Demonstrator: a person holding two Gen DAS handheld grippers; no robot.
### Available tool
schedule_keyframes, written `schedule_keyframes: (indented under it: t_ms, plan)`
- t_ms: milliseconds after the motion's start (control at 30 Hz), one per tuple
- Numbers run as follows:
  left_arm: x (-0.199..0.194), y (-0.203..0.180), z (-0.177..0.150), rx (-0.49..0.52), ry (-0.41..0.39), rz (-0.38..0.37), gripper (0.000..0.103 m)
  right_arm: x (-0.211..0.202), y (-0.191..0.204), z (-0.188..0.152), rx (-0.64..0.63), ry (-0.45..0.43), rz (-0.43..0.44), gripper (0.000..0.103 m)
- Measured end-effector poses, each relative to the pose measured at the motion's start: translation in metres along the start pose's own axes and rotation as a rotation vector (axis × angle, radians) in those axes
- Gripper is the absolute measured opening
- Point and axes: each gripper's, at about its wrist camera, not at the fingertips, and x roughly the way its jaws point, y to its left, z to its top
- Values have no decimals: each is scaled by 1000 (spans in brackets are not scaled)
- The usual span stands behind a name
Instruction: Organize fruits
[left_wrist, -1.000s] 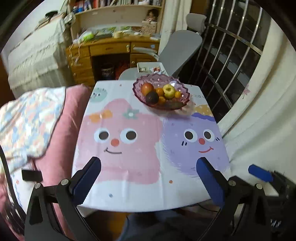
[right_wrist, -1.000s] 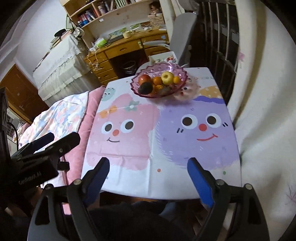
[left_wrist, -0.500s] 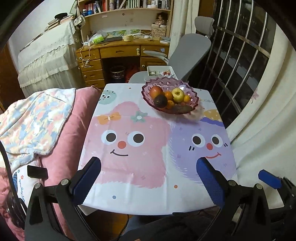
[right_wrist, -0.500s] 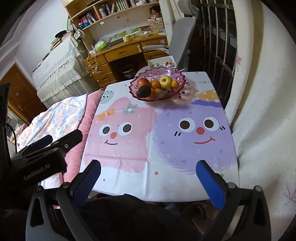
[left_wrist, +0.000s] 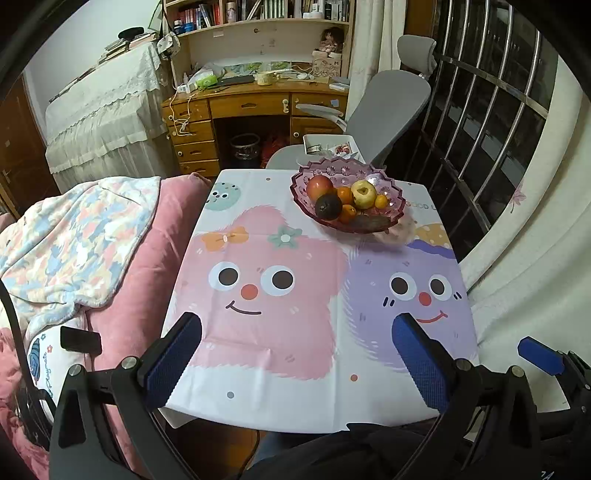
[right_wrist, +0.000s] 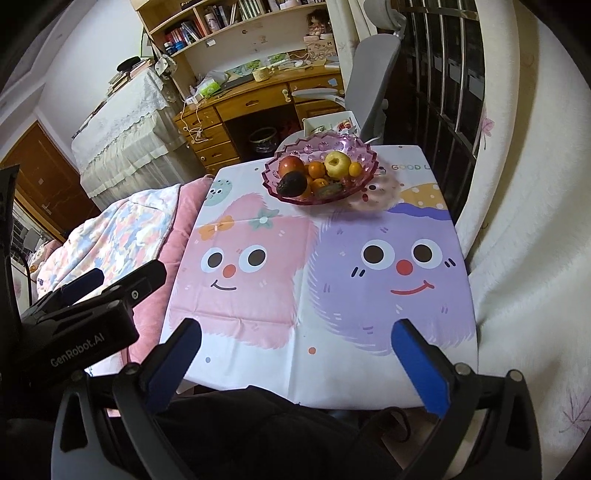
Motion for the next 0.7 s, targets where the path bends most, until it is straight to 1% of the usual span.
schedule_keyframes:
  t_ms: [700]
  plan:
    - [-7, -5, -4, -6, -18, 18, 102, 0, -6, 1, -2, 1, 15, 103]
